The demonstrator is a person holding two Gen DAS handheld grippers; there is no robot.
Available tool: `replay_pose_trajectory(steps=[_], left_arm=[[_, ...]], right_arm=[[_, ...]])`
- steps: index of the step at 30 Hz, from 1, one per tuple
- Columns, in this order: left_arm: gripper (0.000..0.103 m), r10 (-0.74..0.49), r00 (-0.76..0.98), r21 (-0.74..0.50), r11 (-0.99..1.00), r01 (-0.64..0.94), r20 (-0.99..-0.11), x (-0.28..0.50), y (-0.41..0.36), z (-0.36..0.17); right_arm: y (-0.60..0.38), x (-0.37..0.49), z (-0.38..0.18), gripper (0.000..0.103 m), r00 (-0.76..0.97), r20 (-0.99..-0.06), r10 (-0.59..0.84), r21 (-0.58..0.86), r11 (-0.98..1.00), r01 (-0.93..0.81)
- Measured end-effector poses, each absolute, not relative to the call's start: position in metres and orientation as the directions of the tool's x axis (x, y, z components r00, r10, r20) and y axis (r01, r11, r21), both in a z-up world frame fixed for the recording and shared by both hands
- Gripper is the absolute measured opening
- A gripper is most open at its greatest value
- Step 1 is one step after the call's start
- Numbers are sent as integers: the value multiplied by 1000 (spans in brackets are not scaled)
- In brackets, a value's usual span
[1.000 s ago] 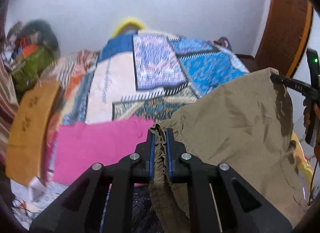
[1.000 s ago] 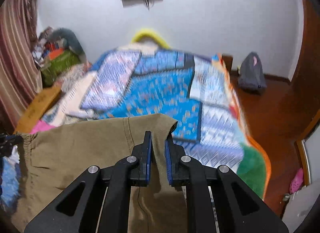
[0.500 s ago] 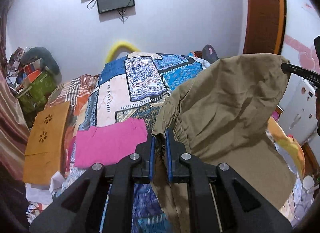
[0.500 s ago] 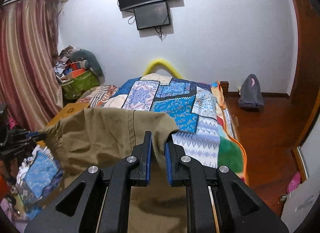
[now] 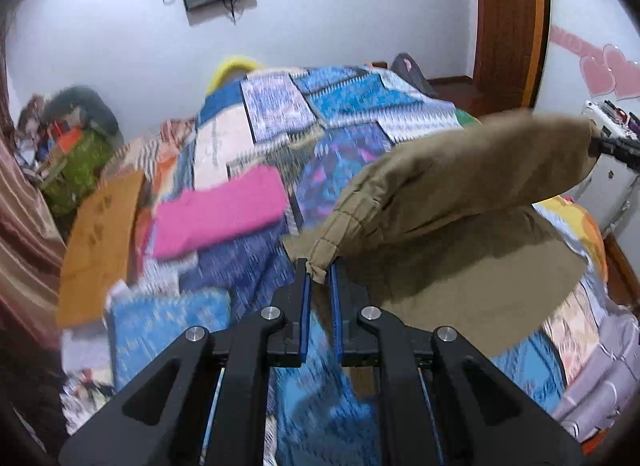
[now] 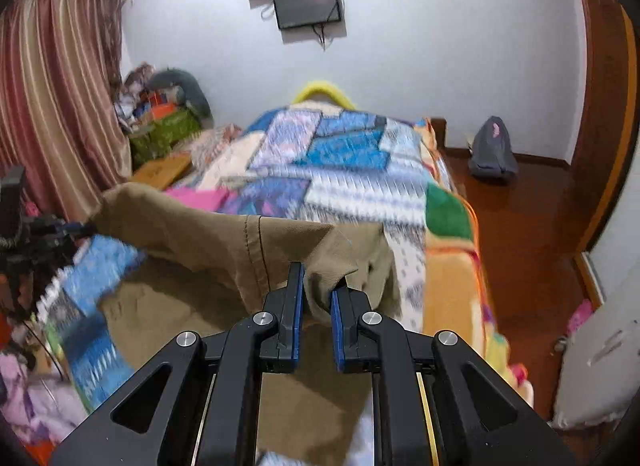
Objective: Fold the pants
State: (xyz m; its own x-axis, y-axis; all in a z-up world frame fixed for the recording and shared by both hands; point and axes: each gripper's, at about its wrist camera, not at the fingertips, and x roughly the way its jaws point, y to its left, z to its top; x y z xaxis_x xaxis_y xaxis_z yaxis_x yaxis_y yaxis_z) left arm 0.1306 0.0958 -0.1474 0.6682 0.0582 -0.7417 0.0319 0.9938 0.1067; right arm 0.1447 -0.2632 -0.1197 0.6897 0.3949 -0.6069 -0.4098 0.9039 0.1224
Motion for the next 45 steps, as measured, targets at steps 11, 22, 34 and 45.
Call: replay_pose_trajectory(steps=[11,22,34,45], left_arm=[[5,32,617,33,999,-10,-786,89,109,-180],[7,58,660,52,998,-28,-749,106,101,-151],[16,2,579,32,999,42,-816,136,53,-200],[25,-3,605,1,1000,6,-796,137,64,-185]], right_arm=[[-286,112,-177,17,620,-698,358,195,929,-316],[-302,95,-143,35,700,-663,264,113,960,-254],[-247,122,-184,38,613,-691,383,197,916,-349],[-252,130,-199,38,540,-748,387,216,911,-352]])
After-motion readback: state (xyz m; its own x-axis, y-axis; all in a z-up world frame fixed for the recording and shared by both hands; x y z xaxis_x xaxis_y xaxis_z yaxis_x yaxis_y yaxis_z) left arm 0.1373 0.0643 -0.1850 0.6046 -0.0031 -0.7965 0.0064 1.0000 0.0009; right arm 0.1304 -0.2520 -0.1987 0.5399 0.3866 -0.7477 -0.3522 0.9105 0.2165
